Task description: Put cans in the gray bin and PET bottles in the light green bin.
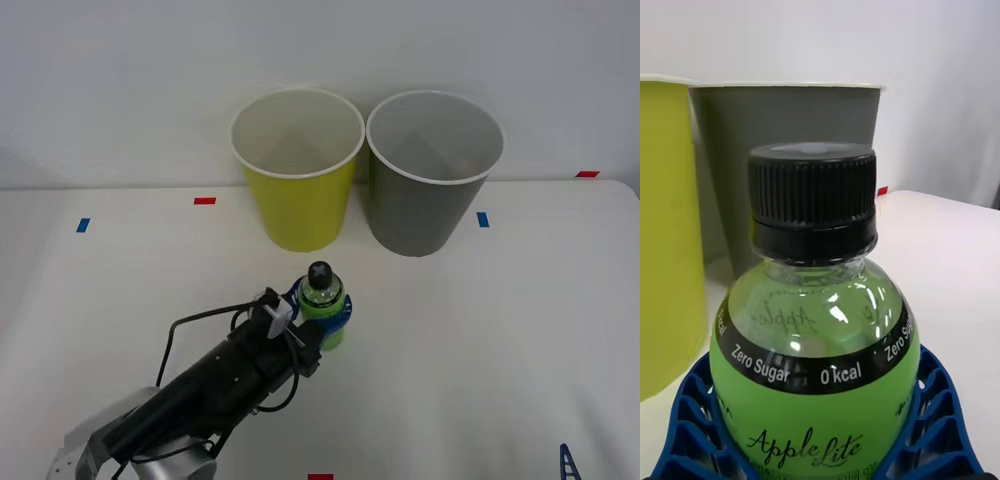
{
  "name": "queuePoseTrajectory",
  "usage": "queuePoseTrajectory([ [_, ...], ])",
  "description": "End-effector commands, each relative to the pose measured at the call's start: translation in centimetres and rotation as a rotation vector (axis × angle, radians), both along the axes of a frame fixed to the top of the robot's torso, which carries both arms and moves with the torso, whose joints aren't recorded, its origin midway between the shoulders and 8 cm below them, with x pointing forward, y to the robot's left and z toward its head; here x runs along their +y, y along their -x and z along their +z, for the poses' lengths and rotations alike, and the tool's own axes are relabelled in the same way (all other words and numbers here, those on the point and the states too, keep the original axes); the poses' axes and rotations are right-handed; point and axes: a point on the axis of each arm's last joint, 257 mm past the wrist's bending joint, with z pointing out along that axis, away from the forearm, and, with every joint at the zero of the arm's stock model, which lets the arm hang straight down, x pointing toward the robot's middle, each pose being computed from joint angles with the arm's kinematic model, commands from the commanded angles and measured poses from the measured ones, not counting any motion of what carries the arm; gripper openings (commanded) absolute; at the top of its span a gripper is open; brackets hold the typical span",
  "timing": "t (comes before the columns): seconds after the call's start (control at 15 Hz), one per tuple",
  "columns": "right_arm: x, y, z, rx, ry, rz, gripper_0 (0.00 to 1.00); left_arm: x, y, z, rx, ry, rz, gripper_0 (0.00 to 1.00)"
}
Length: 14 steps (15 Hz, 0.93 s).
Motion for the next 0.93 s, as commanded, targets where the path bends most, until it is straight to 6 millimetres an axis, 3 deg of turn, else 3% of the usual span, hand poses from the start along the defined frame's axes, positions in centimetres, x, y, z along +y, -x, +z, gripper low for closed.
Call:
queuePoseTrajectory([
  [0.07,0.0,0.0,0.0,0.000,0.000,0.000,1.00,2.8,-0.3,1.5,0.069,-0.071,0.040,0.00],
  [0.47,0.0,0.0,0.0,0.000,0.000,0.000,1.00,12.0,1.7,8.5,0.154,-0.190,0.212,0.00],
  [0.73,0.0,0.0,0.0,0.000,0.000,0.000,1.00,15.4,0.8,13.0,0.120,-0.149,0.296,0.00],
  [0.93,0.0,0.0,0.0,0.000,0.000,0.000,1.00,16.3,1.1,16.3,0.157,-0.064,0.300,0.00],
])
